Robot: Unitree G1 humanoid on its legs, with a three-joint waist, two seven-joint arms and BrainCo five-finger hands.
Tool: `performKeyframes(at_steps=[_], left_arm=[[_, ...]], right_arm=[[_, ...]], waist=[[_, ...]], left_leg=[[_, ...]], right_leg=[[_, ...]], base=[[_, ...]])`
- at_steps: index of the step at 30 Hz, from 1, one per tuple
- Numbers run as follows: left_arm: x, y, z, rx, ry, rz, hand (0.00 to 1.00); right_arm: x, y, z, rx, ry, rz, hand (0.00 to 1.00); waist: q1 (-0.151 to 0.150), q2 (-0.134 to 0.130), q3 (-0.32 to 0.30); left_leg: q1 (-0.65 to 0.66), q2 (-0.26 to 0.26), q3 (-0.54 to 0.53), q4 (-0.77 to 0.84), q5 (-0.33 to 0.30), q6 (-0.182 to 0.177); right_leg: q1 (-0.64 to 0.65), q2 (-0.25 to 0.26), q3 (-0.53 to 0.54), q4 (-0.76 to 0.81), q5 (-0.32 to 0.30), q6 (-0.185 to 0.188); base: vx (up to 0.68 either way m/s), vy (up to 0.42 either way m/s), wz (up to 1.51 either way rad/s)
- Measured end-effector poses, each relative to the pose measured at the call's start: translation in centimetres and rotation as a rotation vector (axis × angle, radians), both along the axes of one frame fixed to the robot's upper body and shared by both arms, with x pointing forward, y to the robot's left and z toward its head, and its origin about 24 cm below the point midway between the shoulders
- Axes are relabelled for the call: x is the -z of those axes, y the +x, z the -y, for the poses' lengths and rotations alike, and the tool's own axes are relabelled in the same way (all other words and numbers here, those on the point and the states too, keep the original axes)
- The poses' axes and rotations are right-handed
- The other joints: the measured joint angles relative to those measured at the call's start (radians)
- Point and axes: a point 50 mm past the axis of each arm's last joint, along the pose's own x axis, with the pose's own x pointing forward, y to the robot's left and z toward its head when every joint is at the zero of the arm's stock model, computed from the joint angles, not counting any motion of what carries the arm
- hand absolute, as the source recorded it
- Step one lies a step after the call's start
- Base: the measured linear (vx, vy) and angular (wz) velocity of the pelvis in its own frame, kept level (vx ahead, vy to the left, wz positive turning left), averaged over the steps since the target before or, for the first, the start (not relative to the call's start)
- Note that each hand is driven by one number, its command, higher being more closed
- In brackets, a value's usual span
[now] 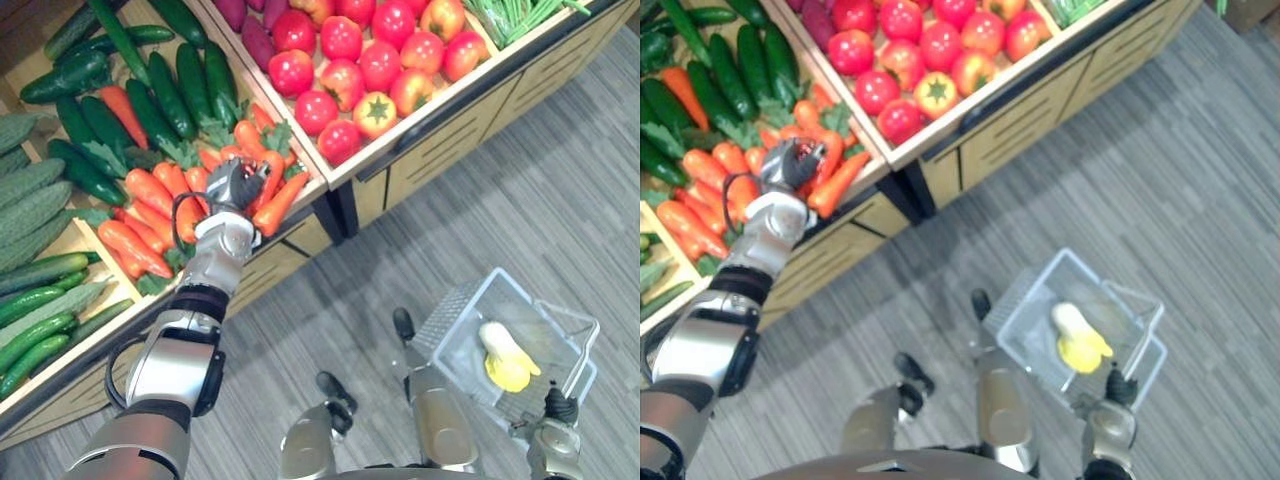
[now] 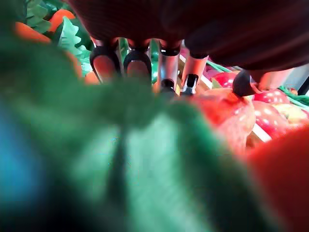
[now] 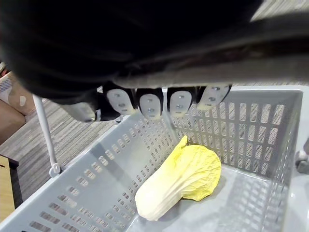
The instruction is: Pick vegetable in the basket
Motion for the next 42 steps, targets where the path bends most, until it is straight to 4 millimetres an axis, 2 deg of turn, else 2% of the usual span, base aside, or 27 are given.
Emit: performKeyframes(at_steps=[5, 9, 13, 20, 22, 27, 42], left_arm=[[-0.1, 0.0, 0.2, 0.006, 0.001, 0.007, 1.00], [-1.2, 0.3, 0.7, 0.025, 0.006, 0.047, 1.00], [-3.0, 0.4, 1.5, 0.050, 0.022, 0.120, 1.00], [-4.2, 0.3, 2.0, 0.056, 0.051, 0.184, 1.00], [-4.8, 0.2, 2.3, 0.068, 0.056, 0.210, 1.00], [-5.0, 0.2, 2.2, 0.062, 0.059, 0.215, 1.00], [-5.1, -0.1, 2.7, 0.027, 0.002, 0.264, 1.00]], right_arm=[[0.2, -0.4, -0.1, -0.002, 0.001, -0.013, 1.00], [0.3, -0.6, -0.1, 0.000, 0.004, -0.022, 1.00], [0.6, -1.0, -0.2, 0.005, 0.012, -0.041, 1.00], [1.1, -1.7, -0.2, 0.030, 0.025, -0.069, 1.00], [1.4, -2.1, -0.3, 0.038, 0.033, -0.086, 1.00], [1.4, -2.3, -0.2, 0.046, 0.034, -0.090, 1.00], [1.9, -2.7, -0.8, 0.065, 0.059, -0.103, 1.00]], waist=[[-0.002, -0.005, -0.003], [-0.001, -0.008, -0.004], [-0.001, -0.018, -0.010], [-0.001, -0.024, -0.015], [0.003, -0.033, -0.022], [0.001, -0.037, -0.024], [0.002, -0.046, -0.037]], left_leg=[[0.013, 0.000, -0.009, 0.000, 0.002, -0.003], [0.011, 0.000, -0.025, -0.001, 0.011, -0.012], [0.012, -0.009, -0.047, -0.003, 0.027, -0.017], [0.012, -0.021, -0.081, -0.006, 0.037, -0.014], [0.011, -0.024, -0.087, -0.006, 0.038, -0.012], [0.008, -0.041, -0.106, -0.019, 0.046, 0.001], [0.015, -0.048, -0.111, -0.038, 0.051, 0.002]], right_leg=[[0.026, -0.004, -0.002, -0.015, 0.000, 0.000], [0.035, -0.007, -0.010, -0.023, -0.002, 0.001], [0.057, -0.021, -0.031, -0.036, -0.028, -0.017], [0.076, -0.038, -0.063, -0.032, -0.039, -0.012], [0.077, -0.043, -0.070, -0.030, -0.041, -0.012], [0.077, -0.058, -0.084, -0.025, -0.046, -0.006], [0.077, -0.058, -0.085, -0.022, -0.046, -0.007]], base=[[-0.01, -0.033, 0.05], [-0.01, -0.040, 0.11], [-0.02, -0.059, 0.16], [-0.03, -0.026, 0.16], [-0.02, -0.008, 0.11], [0.00, 0.001, 0.12], [0.00, 0.000, 0.01]])
